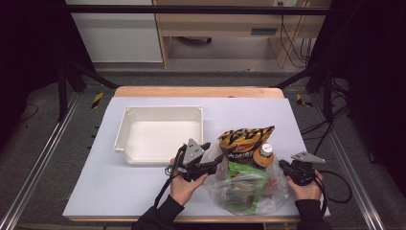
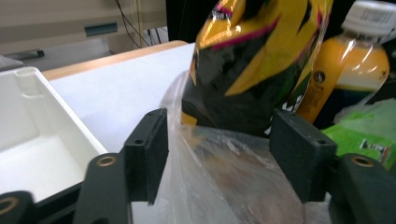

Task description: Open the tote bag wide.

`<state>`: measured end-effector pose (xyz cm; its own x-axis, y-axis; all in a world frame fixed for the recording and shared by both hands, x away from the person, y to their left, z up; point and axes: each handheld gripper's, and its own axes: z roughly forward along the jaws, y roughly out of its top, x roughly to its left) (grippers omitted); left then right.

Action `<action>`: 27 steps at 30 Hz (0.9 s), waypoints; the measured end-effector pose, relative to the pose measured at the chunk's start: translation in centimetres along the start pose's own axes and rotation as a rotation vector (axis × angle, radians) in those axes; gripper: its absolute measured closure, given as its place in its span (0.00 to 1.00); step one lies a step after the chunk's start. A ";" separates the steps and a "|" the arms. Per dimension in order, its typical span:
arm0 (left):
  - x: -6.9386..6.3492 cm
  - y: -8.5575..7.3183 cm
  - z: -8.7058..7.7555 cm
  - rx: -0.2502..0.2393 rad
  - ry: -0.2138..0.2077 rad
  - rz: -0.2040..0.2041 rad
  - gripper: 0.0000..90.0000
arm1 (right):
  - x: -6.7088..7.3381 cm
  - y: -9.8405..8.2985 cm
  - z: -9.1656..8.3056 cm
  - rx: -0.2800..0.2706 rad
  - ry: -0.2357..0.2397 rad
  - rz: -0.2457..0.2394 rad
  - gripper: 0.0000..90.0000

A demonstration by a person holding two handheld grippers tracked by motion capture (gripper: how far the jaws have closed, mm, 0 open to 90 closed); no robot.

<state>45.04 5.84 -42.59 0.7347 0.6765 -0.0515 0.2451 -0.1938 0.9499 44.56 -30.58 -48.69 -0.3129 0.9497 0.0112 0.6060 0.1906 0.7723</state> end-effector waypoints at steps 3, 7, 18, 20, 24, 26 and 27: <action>0.1 0.8 -1.1 -0.027 0.003 0.018 0.48 | 0.0 0.0 0.0 0.000 0.001 0.007 0.95; 0.0 1.3 -3.0 -0.018 -0.017 0.039 0.64 | 0.0 0.0 0.0 -0.001 -0.002 0.006 0.95; -1.2 -4.4 -2.1 0.305 -0.025 0.128 0.95 | -0.1 0.0 0.0 -0.004 0.002 0.001 0.95; -1.3 -5.1 -1.3 0.344 -0.012 0.151 0.96 | -0.2 0.0 0.0 -0.005 0.004 0.002 0.95; -1.1 -6.2 -0.4 0.386 -0.016 0.156 0.97 | -0.3 0.0 0.0 -0.007 0.008 0.009 0.94; -1.0 -6.4 -0.2 0.399 -0.012 0.158 0.98 | -0.3 -0.1 -0.1 -0.010 0.009 0.019 0.93; -0.9 -6.4 -0.2 0.396 -0.016 0.155 0.98 | -0.4 -0.1 -0.1 -0.011 0.008 0.017 0.93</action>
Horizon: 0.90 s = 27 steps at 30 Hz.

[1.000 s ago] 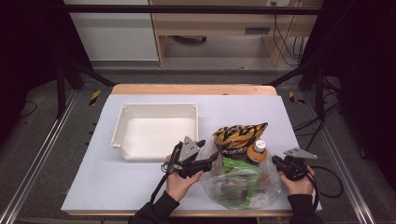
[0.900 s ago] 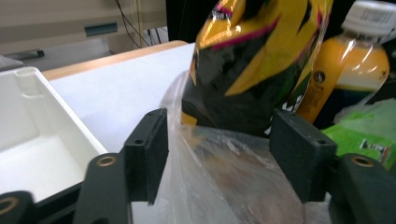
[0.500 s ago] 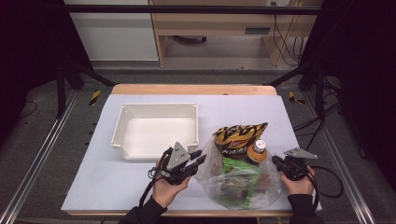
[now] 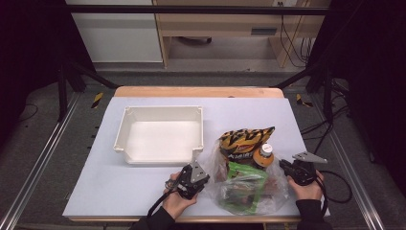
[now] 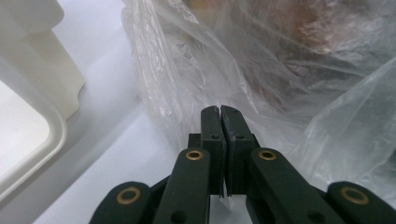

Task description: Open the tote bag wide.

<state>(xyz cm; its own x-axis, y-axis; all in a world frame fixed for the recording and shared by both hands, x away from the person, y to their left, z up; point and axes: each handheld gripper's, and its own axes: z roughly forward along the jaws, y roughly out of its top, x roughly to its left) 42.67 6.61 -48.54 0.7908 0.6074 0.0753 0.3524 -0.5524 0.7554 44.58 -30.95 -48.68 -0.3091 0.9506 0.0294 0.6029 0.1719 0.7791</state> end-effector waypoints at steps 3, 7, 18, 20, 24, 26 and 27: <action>0.0 0.0 0.0 0.001 0.002 0.002 0.98 | -0.1 0.0 -0.1 -0.006 -0.001 0.004 0.91; -0.1 0.0 0.0 -0.002 0.003 0.003 0.97 | -0.5 0.4 -1.3 -0.081 0.029 0.048 0.78; 0.0 0.1 -0.2 -0.016 -0.020 -0.019 0.95 | 0.0 2.7 -5.2 -0.264 0.080 0.054 0.62; 0.1 0.3 -0.7 -0.035 -0.025 -0.028 0.93 | 0.6 3.2 -6.3 -0.283 0.096 0.032 0.62; 0.4 1.1 -2.7 -0.116 -0.030 -0.066 0.85 | 2.1 3.6 -7.9 -0.299 0.160 0.009 0.63; 0.4 1.7 -4.1 -0.166 -0.029 -0.076 0.82 | 3.1 3.6 -8.5 -0.293 0.197 -0.006 0.63; 0.2 2.0 -5.0 -0.197 -0.032 -0.077 0.80 | 3.6 3.4 -8.9 -0.285 0.213 -0.011 0.63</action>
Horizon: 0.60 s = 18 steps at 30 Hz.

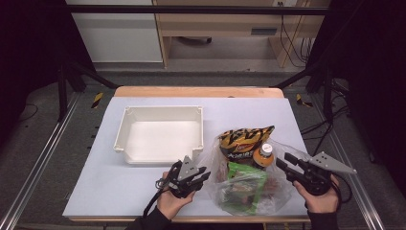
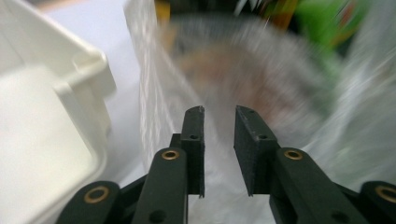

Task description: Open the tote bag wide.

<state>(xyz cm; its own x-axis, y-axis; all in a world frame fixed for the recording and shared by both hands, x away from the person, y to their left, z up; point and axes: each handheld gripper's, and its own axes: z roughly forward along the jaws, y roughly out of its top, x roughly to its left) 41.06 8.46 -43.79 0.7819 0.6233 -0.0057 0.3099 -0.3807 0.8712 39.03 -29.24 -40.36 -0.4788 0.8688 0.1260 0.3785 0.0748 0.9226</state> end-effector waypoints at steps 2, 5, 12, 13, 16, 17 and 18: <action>-0.5 0.7 -1.0 -0.031 -0.007 0.005 0.78 | 1.0 -0.2 -0.4 0.015 0.029 -0.005 0.64; -1.6 1.2 -1.6 -0.053 -0.032 0.016 0.76 | 2.3 -0.3 -0.7 0.021 0.064 -0.018 0.64; -3.4 -0.2 0.6 0.059 -0.074 0.066 0.76 | 3.7 -1.6 0.0 0.090 0.152 -0.025 0.63; -3.4 -0.4 0.9 0.068 -0.079 0.067 0.77 | 3.8 -1.8 0.0 0.095 0.161 -0.021 0.62; -3.4 -1.0 1.5 0.096 -0.084 0.072 0.78 | 3.7 -2.4 0.2 0.106 0.180 -0.019 0.61; -3.4 -1.2 1.6 0.105 -0.086 0.072 0.78 | 3.7 -2.5 0.3 0.114 0.183 -0.016 0.62; -3.4 -1.3 1.7 0.112 -0.087 0.072 0.79 | 3.7 -2.8 0.3 0.119 0.187 -0.017 0.64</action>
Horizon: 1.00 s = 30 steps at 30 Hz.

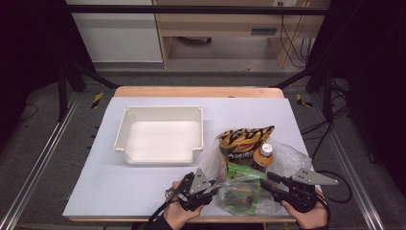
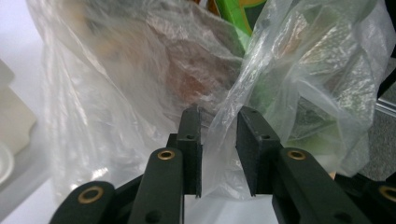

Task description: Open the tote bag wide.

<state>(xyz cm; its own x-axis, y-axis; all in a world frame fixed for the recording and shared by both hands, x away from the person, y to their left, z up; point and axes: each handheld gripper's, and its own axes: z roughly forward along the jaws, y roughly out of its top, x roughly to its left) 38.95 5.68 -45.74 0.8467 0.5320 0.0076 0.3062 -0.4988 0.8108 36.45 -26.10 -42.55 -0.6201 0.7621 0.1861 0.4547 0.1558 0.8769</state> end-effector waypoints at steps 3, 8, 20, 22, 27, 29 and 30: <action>0.0 -0.3 0.3 0.015 -0.006 0.001 0.81 | 0.1 -0.5 0.0 0.019 -0.004 -0.004 0.68; -0.1 -0.4 0.4 0.019 -0.013 -0.004 0.82 | 0.0 -1.3 -0.6 0.050 0.014 0.006 0.82; -0.7 -1.4 1.5 0.074 -0.026 0.014 0.84 | -0.3 -3.4 0.9 0.192 0.066 0.076 0.95; -0.7 -1.7 1.7 0.084 -0.026 0.016 0.84 | -0.1 -3.6 1.2 0.218 0.054 0.066 0.93; -0.8 -1.8 1.7 0.076 -0.016 0.021 0.82 | 0.0 -4.1 1.7 0.247 0.045 0.046 0.87; -0.7 -1.8 1.4 0.066 -0.009 0.020 0.80 | 0.2 -4.1 1.8 0.251 0.035 0.031 0.85; -0.6 -1.7 1.2 0.056 -0.004 0.020 0.78 | 0.2 -4.0 1.7 0.252 0.032 0.018 0.84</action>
<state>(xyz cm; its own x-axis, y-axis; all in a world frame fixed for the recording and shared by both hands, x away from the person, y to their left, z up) 38.41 5.43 -47.83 0.8547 0.5188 0.0206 0.3131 -0.5466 0.7767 35.57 -25.50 -46.75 -0.6286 0.7464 0.2187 0.6084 0.2967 0.7361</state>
